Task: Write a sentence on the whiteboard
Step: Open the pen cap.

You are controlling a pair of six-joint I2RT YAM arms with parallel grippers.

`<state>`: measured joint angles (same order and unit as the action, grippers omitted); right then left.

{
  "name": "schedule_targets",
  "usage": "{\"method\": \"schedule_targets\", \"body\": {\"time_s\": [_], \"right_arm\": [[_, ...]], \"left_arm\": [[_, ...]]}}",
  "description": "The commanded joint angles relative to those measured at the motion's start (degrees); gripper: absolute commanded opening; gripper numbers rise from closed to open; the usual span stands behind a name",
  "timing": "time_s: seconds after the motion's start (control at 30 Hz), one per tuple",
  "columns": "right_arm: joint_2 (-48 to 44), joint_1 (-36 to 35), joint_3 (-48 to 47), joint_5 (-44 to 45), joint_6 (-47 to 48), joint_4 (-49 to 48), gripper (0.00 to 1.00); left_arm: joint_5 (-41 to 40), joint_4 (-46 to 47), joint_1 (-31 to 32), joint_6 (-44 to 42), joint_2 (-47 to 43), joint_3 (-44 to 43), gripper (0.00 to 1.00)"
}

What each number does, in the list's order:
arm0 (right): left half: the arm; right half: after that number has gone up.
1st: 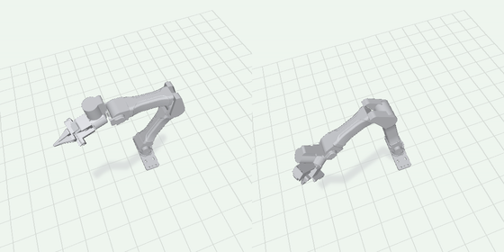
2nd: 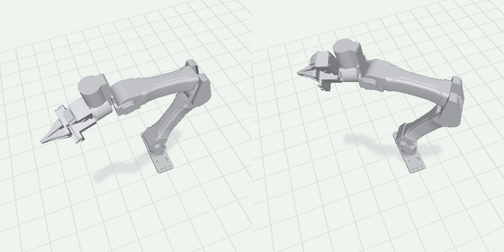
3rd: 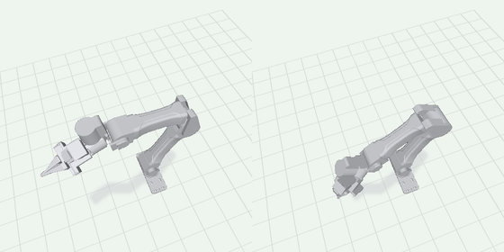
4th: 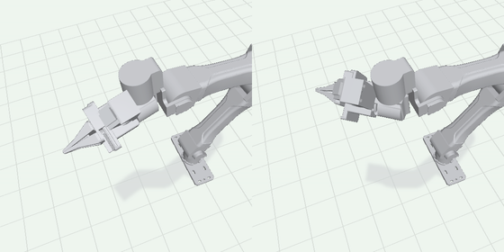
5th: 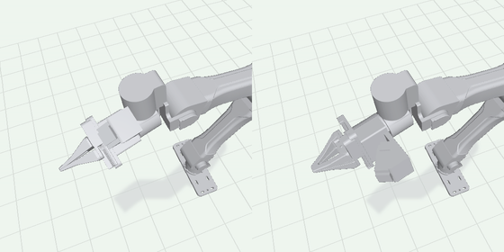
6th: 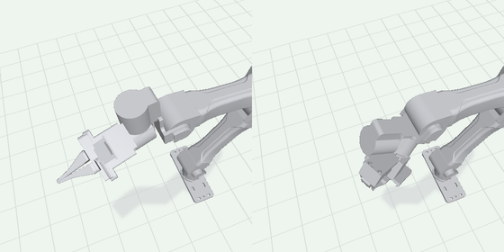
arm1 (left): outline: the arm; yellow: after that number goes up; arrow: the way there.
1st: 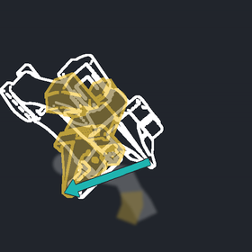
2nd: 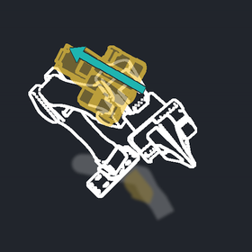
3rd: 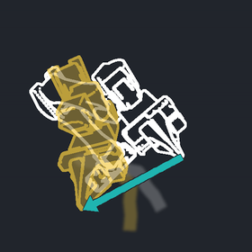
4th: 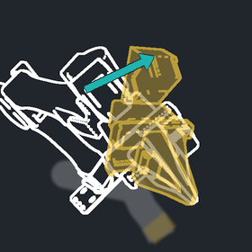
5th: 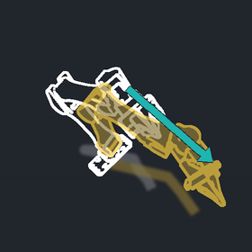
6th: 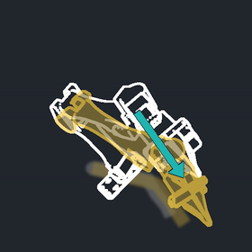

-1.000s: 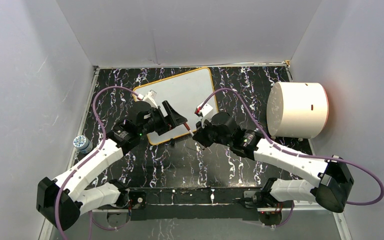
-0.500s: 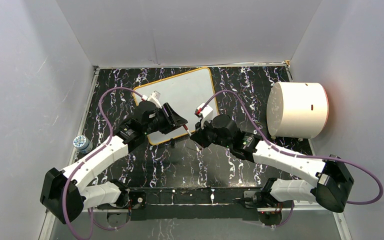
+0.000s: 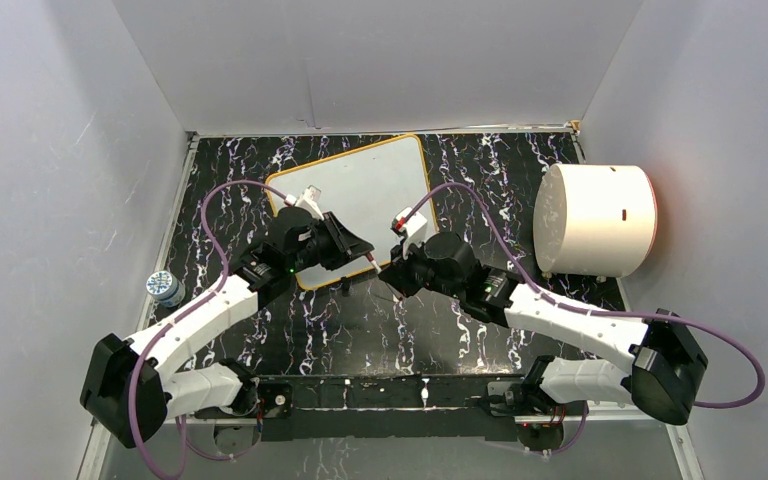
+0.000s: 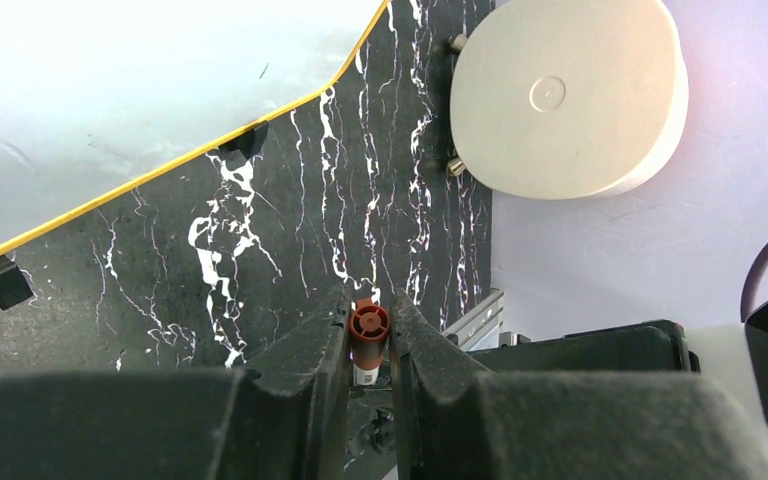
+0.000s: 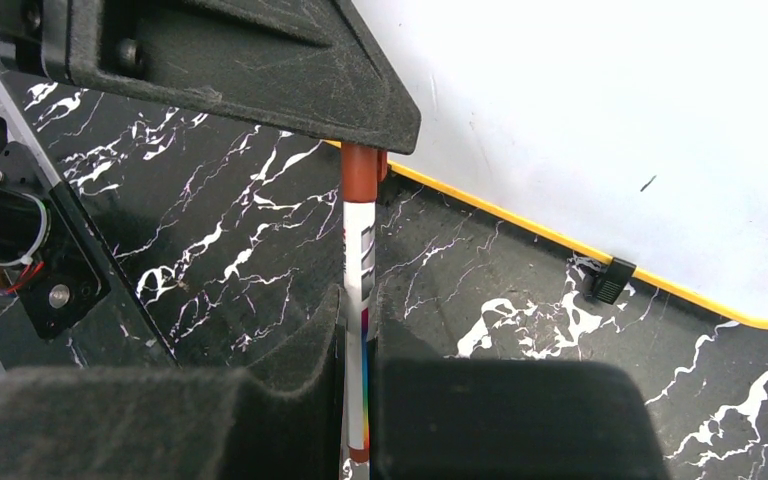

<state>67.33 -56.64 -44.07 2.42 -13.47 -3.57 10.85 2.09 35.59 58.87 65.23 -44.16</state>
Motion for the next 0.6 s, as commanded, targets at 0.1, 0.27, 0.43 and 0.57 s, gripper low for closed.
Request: {"method": "schedule_targets", "body": {"time_s": [0.1, 0.27, 0.43, 0.57], "right_arm": [[-2.8, -0.25, 3.05, 1.96, -3.51, -11.46, 0.04], [-8.24, -0.14, 9.5, 2.62, -7.93, -19.69, 0.38], [-13.48, -0.08, 15.9, 3.54, -11.09, -28.54, 0.67], [-15.53, 0.2, 20.18, 4.61, -13.97, -35.2, 0.77]], "left_arm": [[0.15, 2.55, 0.44, 3.66, -2.37, 2.57, 0.0], [-4.33, 5.08, 0.42, 9.52, -6.18, 6.27, 0.0], [-7.43, 6.37, 0.35, 13.99, -9.25, 7.93, 0.0], [-7.77, 8.97, 0.34, 17.67, -10.91, 9.02, 0.0]]}}
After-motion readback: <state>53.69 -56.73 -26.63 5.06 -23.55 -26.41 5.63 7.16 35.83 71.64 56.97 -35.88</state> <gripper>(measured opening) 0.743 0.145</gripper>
